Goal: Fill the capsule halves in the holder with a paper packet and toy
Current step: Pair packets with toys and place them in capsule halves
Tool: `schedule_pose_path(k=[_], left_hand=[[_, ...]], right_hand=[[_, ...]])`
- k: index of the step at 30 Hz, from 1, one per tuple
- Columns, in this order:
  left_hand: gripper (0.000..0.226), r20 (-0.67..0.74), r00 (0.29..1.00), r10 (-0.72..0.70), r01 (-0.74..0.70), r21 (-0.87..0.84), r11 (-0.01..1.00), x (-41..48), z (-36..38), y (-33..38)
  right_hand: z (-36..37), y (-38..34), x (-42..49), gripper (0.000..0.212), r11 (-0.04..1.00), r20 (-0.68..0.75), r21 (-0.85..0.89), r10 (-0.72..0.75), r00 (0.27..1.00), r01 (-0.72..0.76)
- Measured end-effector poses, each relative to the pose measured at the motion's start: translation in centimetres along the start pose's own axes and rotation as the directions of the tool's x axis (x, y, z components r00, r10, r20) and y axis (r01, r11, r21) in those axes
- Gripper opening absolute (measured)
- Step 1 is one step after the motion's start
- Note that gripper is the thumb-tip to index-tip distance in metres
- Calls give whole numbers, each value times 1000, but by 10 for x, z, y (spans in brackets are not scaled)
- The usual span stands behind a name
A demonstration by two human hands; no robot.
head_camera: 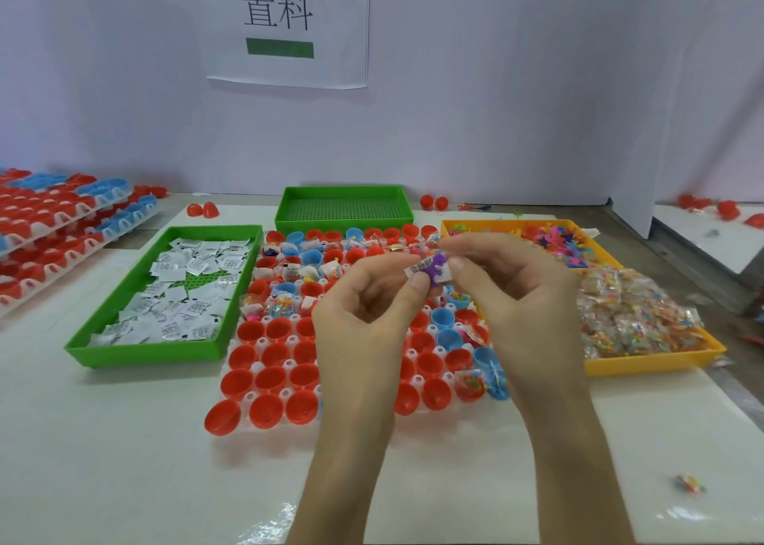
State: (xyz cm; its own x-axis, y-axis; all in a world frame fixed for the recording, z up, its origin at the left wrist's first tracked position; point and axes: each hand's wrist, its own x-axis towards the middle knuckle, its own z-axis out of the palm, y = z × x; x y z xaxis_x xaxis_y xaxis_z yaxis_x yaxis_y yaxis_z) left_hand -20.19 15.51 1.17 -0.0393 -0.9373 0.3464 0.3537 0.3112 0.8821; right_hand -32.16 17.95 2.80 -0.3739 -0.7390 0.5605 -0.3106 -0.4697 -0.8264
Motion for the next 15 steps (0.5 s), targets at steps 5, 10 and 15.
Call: schedule_pose_path(k=[5, 10, 15], left_hand=[[10, 7, 999, 43, -44, 40, 998, 2, -2, 0], [12, 12, 999, 53, -53, 45, 998, 1, -4, 0], [15, 61, 998, 26, -32, 101, 994, 3, -11, -4]], right_hand=[[-2, -7, 0, 15, 999, 90, 42, -17, 996, 13], [-5, -7, 0, 18, 1000, 117, 31, 1, 993, -5], [-11, -4, 0, 24, 1000, 167, -4, -9, 986, 10]])
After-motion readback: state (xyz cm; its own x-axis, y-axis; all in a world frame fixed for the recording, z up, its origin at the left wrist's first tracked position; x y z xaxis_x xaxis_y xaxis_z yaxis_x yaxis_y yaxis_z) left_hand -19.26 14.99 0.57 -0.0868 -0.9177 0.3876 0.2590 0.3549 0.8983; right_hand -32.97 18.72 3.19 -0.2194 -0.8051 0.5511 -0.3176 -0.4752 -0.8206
